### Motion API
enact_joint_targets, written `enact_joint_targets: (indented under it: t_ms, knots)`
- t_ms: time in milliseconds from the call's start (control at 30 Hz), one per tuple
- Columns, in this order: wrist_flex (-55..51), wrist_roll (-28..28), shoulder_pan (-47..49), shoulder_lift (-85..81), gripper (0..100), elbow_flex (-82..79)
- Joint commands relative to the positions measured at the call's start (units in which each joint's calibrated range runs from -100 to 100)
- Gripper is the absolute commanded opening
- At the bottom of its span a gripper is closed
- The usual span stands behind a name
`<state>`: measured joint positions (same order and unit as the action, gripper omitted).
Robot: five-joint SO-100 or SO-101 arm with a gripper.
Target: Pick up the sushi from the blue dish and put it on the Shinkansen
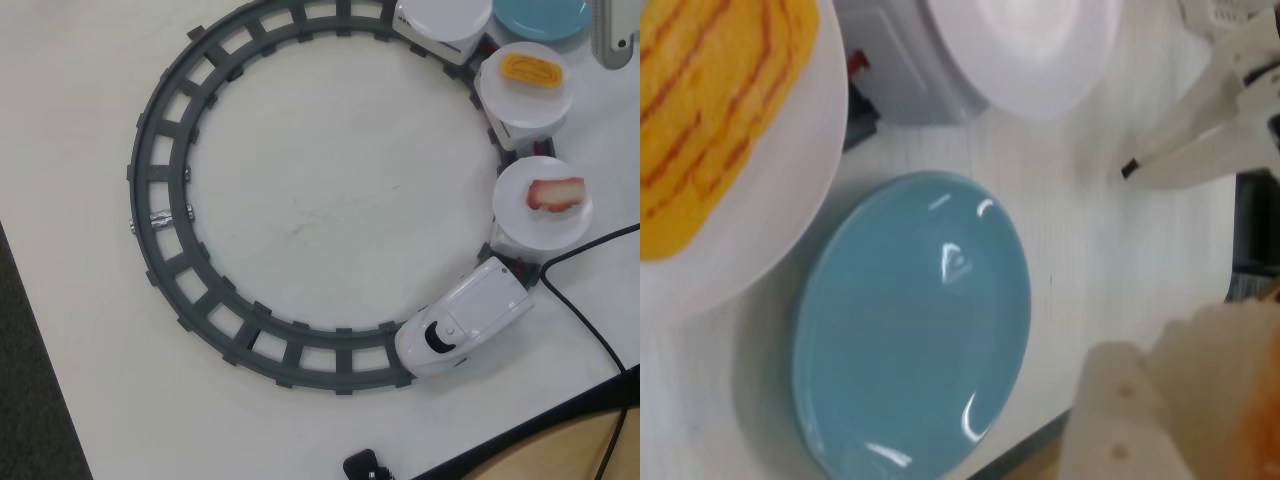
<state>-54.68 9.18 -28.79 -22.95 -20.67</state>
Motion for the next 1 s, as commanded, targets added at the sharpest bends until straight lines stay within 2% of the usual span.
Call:
enact_joint_targets:
  t_ms: [0, 300, 467, 733, 867, 967]
  knots:
    - [1.24, -0.16, 2.65, -2.9, 2, 0.47]
    - [1.84, -0.31, 6.61, 2.61, 2, 0.83]
    - [3.63, -3.78, 7.05, 9.46, 2, 0.92]
    - [6.37, -4.14, 7.75, 15.47, 2, 2.35]
    - [6.37, -8.39, 10.3, 17.31, 2, 2.08]
    - [6.37, -9.28, 11.1, 17.9, 2, 2.08]
